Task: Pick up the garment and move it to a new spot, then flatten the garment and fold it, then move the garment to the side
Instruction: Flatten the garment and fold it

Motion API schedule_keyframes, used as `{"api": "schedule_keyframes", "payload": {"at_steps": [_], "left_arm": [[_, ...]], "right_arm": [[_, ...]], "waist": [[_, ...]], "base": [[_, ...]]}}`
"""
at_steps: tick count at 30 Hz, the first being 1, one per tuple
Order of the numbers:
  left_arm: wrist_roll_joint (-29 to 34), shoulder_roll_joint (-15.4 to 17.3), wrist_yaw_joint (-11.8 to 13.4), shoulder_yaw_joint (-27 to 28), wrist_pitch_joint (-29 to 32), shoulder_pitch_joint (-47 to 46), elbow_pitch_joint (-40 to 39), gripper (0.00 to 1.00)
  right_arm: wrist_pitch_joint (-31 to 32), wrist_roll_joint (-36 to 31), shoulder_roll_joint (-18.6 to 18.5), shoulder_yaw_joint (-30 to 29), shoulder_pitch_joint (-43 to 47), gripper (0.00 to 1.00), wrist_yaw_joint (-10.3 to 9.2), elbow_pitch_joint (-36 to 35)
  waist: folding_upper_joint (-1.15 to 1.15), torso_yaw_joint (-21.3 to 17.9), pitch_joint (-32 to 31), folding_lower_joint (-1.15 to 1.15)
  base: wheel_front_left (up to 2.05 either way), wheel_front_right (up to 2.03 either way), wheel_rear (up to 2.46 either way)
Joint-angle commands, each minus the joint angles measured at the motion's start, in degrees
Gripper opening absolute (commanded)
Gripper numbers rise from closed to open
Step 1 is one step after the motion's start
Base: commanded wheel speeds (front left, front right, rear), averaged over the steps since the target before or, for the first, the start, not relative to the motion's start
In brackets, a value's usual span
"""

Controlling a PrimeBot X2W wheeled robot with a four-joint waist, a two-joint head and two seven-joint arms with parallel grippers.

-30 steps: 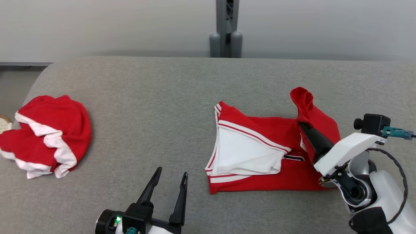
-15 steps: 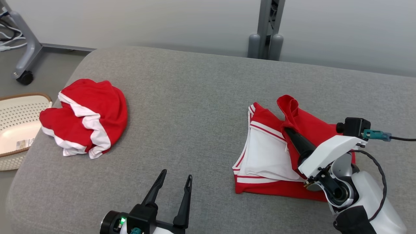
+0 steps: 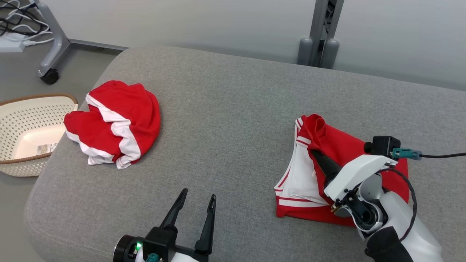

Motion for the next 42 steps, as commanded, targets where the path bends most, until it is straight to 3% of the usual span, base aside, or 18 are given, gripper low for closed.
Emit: {"api": "schedule_keyframes", "payload": {"at_steps": [1, 5, 7, 11, 12, 13, 19, 26, 33, 36, 42], "left_arm": [[-0.4, 0.2, 0.2, 0.0, -0.1, -0.9, 0.1, 1.0], [-0.4, 0.2, 0.2, -0.2, -0.1, -1.2, 0.3, 1.0], [-0.2, 0.2, 0.1, -0.2, -0.1, -1.4, 0.5, 1.0], [0.1, 0.2, -0.1, 0.2, -0.1, -1.4, 0.8, 1.0], [0.2, 0.2, -0.2, 0.3, -0.1, -1.3, 0.8, 1.0], [0.2, 0.2, -0.2, 0.3, -0.1, -1.2, 0.8, 1.0], [0.5, 0.2, -0.4, 0.5, -0.1, -0.6, 1.2, 1.0], [0.8, 0.2, -0.5, 1.0, -0.1, 0.0, 1.2, 1.0], [0.3, 0.4, 0.0, 2.2, -0.1, 1.5, 0.6, 1.0], [-0.7, 0.4, 0.2, 2.9, -0.1, 1.7, 0.7, 1.0], [-2.9, 0.3, 1.0, 4.3, -0.1, 1.7, 0.3, 1.0]], "right_arm": [[-0.9, 0.1, -0.3, 0.4, -1.0, 0.0, 0.01, 1.1], [-2.2, 1.3, -0.3, 2.0, -2.3, 0.0, 0.01, 3.7], [-2.5, 2.2, -0.3, 3.2, -2.8, 0.11, 0.01, 4.7], [-2.8, 5.0, -0.3, 5.6, -3.6, 0.46, 0.01, 6.2], [-3.0, 5.7, -0.3, 6.2, -3.7, 0.68, 0.01, 6.4], [-3.1, 6.7, -0.3, 6.9, -3.8, 1.0, 0.01, 6.1], [-4.3, 12.0, -0.3, 9.3, -3.9, 1.0, 0.01, 5.1], [-8.6, 11.2, -0.8, 8.4, -4.1, 1.0, 0.0, 4.1], [-14.6, 5.8, -4.8, 7.0, -1.1, 1.0, 0.0, 3.0], [-19.4, 0.2, -7.1, 6.6, 0.0, 1.0, 0.0, 4.1], [-24.5, -9.6, -7.0, 4.9, 1.8, 1.0, 0.0, 5.2]], "waist": [[0.0, 0.3, 0.1, 0.0], [0.0, 0.7, 0.1, 0.0], [0.0, 0.8, 0.1, 0.0], [0.0, 0.7, -0.3, 0.0], [0.0, 0.6, -0.4, 0.0], [0.0, 0.5, -0.5, 0.0], [0.0, -0.6, -1.5, 0.0], [0.0, -2.5, -2.9, 0.0], [0.0, -6.2, -4.4, 0.0], [0.0, -8.1, -4.9, 0.0], [0.0, -11.9, -5.3, 0.0]], "base": [[0.0, 0.0, 0.0], [0.0, 0.0, 0.0], [0.0, 0.0, 0.0], [0.0, 0.0, 0.0], [0.0, 0.0, 0.0], [0.0, 0.0, 0.0], [0.0, 0.0, 0.0], [0.0, 0.0, 0.0], [0.0, 0.0, 0.0], [0.0, 0.0, 0.0], [0.0, 0.0, 0.0]]}}
